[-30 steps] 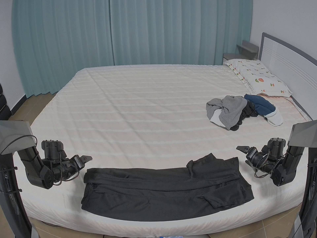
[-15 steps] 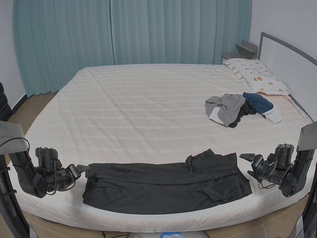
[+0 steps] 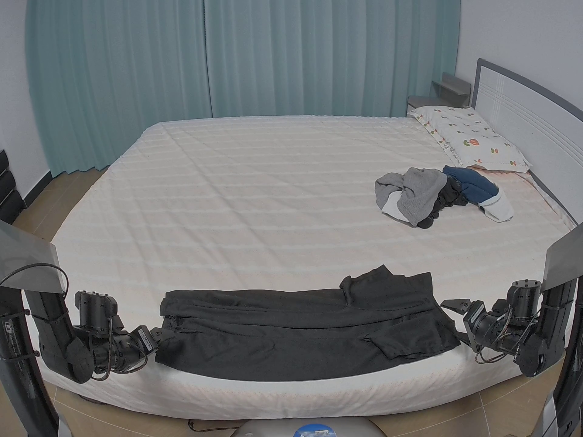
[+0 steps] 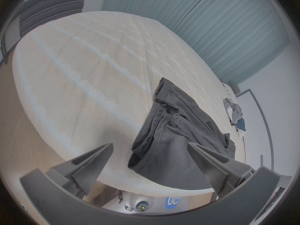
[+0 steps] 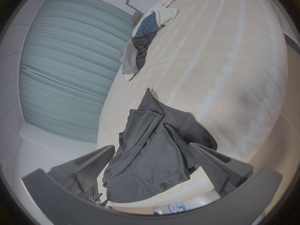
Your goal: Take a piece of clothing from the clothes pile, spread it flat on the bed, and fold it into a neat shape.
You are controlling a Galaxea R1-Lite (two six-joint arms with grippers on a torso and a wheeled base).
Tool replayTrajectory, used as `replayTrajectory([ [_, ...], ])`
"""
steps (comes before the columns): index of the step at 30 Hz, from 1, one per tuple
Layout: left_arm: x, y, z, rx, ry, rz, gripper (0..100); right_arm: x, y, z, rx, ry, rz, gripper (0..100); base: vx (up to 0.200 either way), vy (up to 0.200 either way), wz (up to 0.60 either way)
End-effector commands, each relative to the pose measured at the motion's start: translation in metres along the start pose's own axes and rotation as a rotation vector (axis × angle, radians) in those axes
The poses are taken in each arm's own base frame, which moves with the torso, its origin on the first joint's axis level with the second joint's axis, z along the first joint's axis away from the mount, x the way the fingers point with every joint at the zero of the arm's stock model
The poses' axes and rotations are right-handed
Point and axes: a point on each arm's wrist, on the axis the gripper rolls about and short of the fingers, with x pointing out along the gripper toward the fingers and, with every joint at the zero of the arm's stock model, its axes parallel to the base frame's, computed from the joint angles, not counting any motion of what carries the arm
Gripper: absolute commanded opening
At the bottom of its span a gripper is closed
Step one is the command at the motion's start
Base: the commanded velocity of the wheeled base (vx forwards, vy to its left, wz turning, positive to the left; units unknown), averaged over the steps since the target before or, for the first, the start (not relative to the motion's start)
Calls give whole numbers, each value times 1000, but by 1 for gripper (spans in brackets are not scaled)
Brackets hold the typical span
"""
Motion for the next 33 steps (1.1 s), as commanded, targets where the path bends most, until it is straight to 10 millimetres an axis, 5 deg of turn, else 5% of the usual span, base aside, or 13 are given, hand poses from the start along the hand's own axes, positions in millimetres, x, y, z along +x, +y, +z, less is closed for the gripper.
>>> replayTrajectory([
  [1,10,1,-5,11,15,1,100,1,-2,-2,0,7,-6,100,0,0,0],
  [4,13,1,-6,20,9,-4,100,1,-2,-2,0,8,-4,100,0,0,0],
  [5,14,1,-7,28,-4,-6,0,1,-2,-2,0,7,-4,100,0,0,0],
  [14,3,15,-26,137,34,107,0,0,-2,0,1,-1,-3,100,0,0,0],
  [31,-1,20,-28,175,5,182,0,0,-1,0,-1,-2,-2,100,0,0,0],
  [32,-1,20,-28,175,5,182,100,0,-1,0,-1,-2,-2,100,0,0,0],
  [33,-2,20,-27,171,3,179,100,0,-1,0,-1,-2,-2,100,0,0,0],
])
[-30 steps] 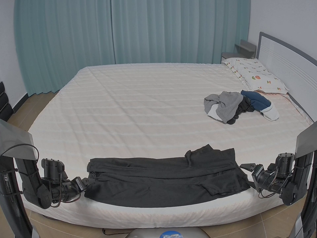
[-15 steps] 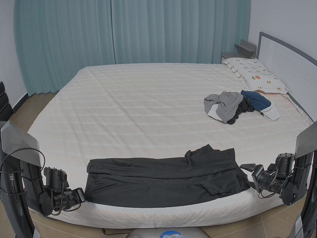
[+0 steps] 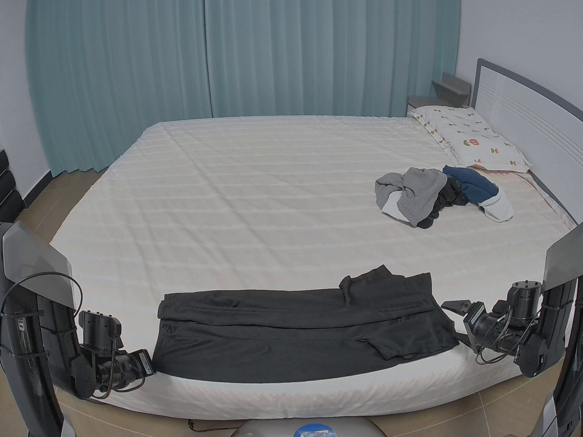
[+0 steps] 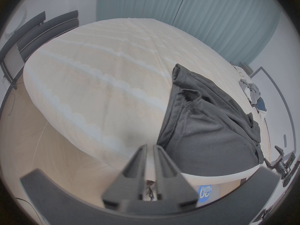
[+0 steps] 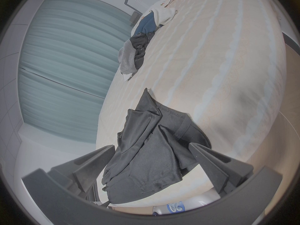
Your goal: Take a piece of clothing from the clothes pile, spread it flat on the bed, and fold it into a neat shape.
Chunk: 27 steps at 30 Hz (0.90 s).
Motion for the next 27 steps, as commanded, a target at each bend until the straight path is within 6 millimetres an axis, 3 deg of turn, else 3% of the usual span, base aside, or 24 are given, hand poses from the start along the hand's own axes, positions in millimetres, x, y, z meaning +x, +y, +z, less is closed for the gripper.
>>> replayTrajectory([
  [1,1,0,0,-4,1,-2,100,0,1,0,-3,-4,7,100,0,0,0],
  [12,-11,-11,38,-67,-215,-112,100,0,1,0,-2,-3,8,100,0,0,0],
  [21,13,-37,47,3,-219,-219,100,2,0,-3,-4,9,4,100,0,0,0],
  [27,24,-41,43,48,-203,-214,100,2,0,-3,-4,9,4,100,0,0,0],
])
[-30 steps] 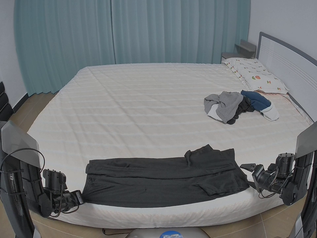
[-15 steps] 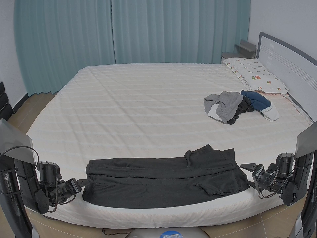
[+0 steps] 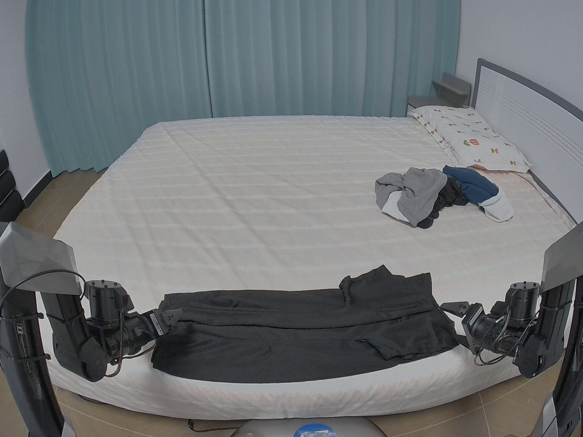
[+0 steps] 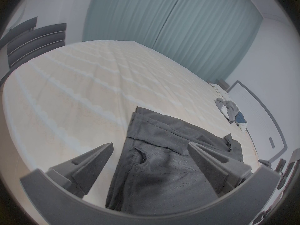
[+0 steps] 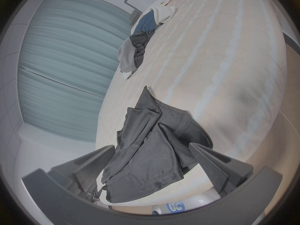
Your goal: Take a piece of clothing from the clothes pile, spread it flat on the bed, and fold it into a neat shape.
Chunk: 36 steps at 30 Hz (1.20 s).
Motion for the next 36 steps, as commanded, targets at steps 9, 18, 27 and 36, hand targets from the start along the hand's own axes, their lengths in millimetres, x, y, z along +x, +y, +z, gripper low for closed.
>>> replayTrajectory([
  [9,25,7,-18,11,62,25,0,2,-1,0,-1,2,2,100,0,0,0],
  [18,26,15,-16,-5,34,92,0,2,-2,-1,0,6,-2,100,0,0,0],
  [27,28,16,-16,-7,24,109,0,3,-3,-2,1,8,-5,100,0,0,0],
  [36,24,15,-15,-20,20,109,100,3,-3,-2,1,8,-5,100,0,0,0],
])
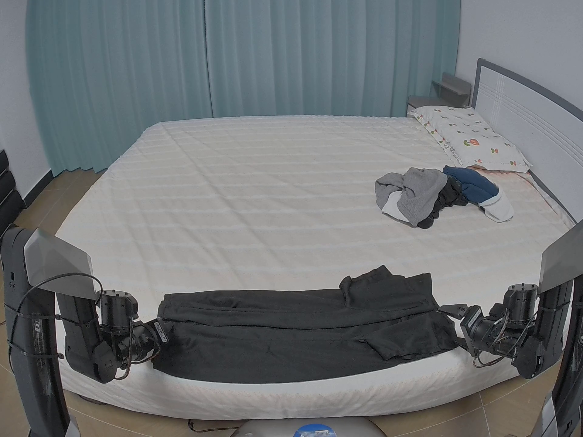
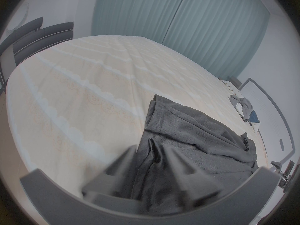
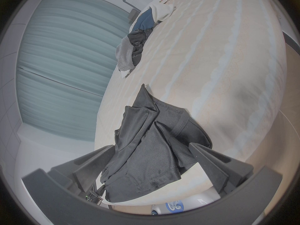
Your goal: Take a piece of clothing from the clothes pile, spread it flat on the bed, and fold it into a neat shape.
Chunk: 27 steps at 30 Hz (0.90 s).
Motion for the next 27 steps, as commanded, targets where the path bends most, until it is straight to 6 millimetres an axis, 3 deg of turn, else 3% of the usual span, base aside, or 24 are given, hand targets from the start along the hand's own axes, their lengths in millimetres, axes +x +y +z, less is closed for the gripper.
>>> replayTrajectory([
  [1,-4,0,3,-4,-13,-3,100,0,1,0,-3,-4,7,100,0,0,0],
  [8,-29,11,35,-50,-114,-19,100,0,1,0,-3,-4,7,100,0,0,0],
  [12,-43,9,54,-63,-132,-136,100,0,0,0,-1,-4,6,100,0,0,0],
  [15,-38,4,57,-59,-89,-184,100,1,-1,-1,2,1,2,100,0,0,0],
  [27,13,-10,86,-15,125,-276,100,6,-4,-9,-2,38,-17,100,0,0,0],
])
